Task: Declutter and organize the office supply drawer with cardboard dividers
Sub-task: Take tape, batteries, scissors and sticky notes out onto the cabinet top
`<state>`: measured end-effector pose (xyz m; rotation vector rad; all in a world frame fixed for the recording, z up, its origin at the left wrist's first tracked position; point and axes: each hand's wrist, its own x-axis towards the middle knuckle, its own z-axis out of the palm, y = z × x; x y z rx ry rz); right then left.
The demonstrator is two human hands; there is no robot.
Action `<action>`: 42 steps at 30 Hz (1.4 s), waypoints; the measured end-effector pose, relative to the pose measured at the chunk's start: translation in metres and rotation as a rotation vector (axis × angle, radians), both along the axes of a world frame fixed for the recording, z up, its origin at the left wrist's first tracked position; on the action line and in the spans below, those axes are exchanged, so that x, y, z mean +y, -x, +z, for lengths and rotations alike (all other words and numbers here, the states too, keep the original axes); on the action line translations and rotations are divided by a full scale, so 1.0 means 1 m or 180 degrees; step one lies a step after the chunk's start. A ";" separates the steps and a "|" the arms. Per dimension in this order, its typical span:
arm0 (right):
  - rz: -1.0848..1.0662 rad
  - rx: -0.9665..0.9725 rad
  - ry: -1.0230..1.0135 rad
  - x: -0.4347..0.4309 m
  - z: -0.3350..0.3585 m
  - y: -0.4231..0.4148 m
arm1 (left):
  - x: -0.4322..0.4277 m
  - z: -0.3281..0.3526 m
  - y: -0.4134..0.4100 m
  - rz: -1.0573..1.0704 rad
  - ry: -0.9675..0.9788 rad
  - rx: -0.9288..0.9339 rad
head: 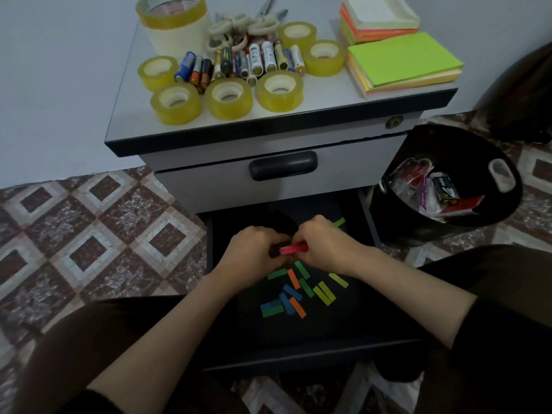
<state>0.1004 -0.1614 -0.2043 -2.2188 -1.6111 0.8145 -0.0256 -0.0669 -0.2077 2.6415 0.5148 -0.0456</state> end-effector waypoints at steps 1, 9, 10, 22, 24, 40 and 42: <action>-0.0013 0.0002 0.0005 0.001 -0.001 0.000 | 0.000 0.002 -0.001 -0.0036 -0.0095 0.0074; -0.0085 0.0041 0.0001 0.007 -0.003 -0.003 | 0.002 0.002 -0.012 0.0032 -0.0483 0.0458; -0.0128 0.0115 -0.0002 0.006 -0.003 -0.003 | 0.002 0.002 -0.012 0.0014 -0.0518 0.0497; -0.1423 0.1995 0.0284 0.002 0.002 -0.014 | 0.004 0.004 -0.012 0.0173 -0.0636 0.0386; -0.1534 0.2397 0.0275 0.002 0.004 -0.014 | 0.005 0.005 -0.012 0.0171 -0.0718 0.0376; -0.0780 0.0546 0.0292 -0.002 0.005 -0.010 | 0.007 0.008 -0.015 0.0320 -0.0812 0.0396; -0.0563 0.0084 0.0395 -0.003 0.002 -0.003 | 0.007 0.006 -0.015 0.0366 -0.0813 0.0477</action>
